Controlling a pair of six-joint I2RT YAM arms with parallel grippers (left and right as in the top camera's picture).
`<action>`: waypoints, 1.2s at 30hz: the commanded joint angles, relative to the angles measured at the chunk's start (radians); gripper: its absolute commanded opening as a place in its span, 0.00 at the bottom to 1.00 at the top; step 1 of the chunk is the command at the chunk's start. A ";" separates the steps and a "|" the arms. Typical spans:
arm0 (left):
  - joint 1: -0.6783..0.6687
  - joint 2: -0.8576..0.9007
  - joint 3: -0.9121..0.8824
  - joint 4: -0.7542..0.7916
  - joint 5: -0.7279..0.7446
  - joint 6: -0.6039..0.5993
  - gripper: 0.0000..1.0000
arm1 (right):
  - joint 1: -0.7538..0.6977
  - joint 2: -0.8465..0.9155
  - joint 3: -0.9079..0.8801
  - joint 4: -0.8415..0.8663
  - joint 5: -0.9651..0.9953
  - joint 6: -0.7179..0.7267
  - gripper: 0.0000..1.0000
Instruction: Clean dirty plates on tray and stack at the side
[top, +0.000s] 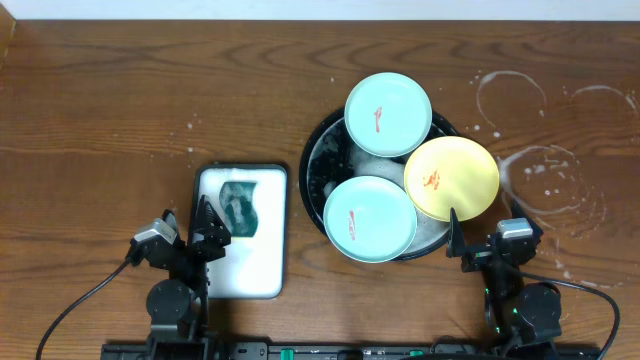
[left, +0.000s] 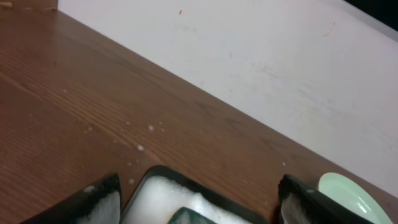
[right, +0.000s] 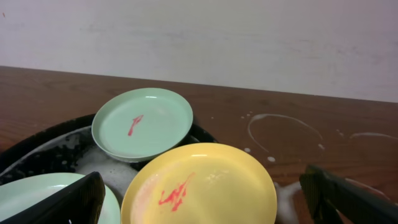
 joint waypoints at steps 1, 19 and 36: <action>0.002 -0.007 -0.012 -0.048 -0.017 0.002 0.81 | -0.016 0.005 -0.002 -0.003 0.010 -0.012 0.99; 0.002 -0.007 -0.012 -0.048 -0.017 0.002 0.81 | -0.016 0.005 -0.002 -0.003 0.010 -0.012 0.99; 0.002 -0.007 -0.012 -0.044 -0.005 -0.010 0.81 | -0.016 0.005 -0.002 0.017 0.010 -0.012 0.99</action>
